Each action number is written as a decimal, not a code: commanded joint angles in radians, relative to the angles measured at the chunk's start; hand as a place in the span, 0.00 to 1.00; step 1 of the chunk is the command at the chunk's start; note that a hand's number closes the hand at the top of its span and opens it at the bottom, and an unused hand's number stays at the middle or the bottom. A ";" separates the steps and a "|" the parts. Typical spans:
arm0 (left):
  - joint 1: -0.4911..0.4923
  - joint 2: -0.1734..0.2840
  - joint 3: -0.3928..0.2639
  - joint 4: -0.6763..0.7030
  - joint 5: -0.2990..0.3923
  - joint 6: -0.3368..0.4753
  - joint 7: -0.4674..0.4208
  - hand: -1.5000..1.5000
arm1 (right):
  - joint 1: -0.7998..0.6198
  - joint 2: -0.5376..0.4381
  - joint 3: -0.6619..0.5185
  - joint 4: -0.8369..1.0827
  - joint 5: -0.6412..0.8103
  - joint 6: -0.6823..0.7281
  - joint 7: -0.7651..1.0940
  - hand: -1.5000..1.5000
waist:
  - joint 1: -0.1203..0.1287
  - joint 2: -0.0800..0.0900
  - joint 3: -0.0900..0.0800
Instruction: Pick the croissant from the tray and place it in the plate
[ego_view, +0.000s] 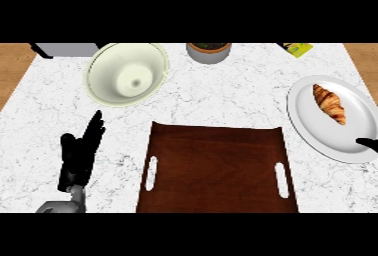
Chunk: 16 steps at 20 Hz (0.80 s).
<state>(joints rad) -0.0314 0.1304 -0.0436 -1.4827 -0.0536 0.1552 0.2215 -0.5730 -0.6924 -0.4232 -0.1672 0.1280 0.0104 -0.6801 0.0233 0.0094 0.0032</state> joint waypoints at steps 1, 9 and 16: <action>0.000 0.008 0.020 0.042 0.004 -0.018 -0.050 0.50 | 0.029 -0.021 -0.014 0.015 -0.007 -0.010 -0.045 0.00 | 0.003 0.002 0.001; -0.001 0.022 0.031 0.003 0.013 -0.043 -0.011 0.50 | 0.082 -0.046 -0.046 0.020 -0.045 0.007 -0.081 0.00 | 0.000 0.000 0.000; -0.019 -0.012 0.001 0.014 -0.013 -0.026 -0.006 0.50 | 0.089 -0.101 -0.078 0.045 -0.067 -0.029 -0.048 0.00 | 0.009 0.004 0.003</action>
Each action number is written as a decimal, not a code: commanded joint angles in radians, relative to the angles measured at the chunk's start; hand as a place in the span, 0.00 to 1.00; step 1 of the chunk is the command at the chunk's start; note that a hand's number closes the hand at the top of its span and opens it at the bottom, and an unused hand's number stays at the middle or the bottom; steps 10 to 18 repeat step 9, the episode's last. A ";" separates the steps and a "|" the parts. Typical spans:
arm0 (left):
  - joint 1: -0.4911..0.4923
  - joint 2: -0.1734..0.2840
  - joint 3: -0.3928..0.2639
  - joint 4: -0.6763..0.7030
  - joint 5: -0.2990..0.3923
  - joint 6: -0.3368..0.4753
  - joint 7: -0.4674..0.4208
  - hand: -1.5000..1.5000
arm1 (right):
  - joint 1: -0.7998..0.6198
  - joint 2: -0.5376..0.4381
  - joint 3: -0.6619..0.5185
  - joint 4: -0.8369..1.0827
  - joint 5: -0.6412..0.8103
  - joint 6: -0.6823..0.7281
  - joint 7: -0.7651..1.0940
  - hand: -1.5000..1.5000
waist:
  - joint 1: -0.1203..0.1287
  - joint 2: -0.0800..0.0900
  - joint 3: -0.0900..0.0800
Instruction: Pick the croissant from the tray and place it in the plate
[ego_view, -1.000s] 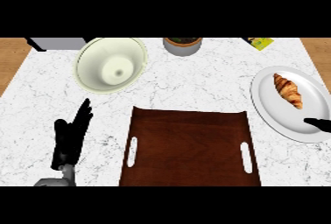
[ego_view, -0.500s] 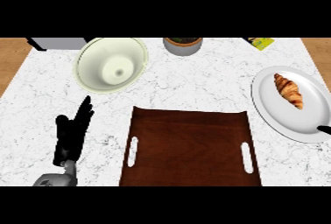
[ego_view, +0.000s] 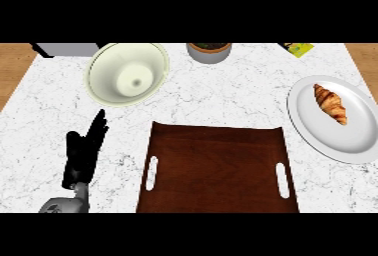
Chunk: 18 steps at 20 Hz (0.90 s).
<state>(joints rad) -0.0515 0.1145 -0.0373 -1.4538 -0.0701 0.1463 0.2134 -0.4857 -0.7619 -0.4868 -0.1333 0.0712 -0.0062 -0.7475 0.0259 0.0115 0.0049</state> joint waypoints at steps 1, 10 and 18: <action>-0.012 -0.015 -0.012 -0.034 -0.012 0.017 0.036 0.50 | 0.041 -0.024 -0.035 0.018 -0.032 -0.003 -0.015 0.00 | 0.001 0.000 0.001; -0.020 -0.025 -0.012 0.008 -0.028 0.023 -0.005 0.50 | 0.026 -0.032 -0.017 0.017 -0.007 -0.062 0.020 0.00 | 0.011 0.006 0.003; -0.020 -0.025 -0.012 0.008 -0.028 0.023 -0.005 0.50 | 0.026 -0.032 -0.017 0.017 -0.007 -0.062 0.020 0.00 | 0.011 0.006 0.003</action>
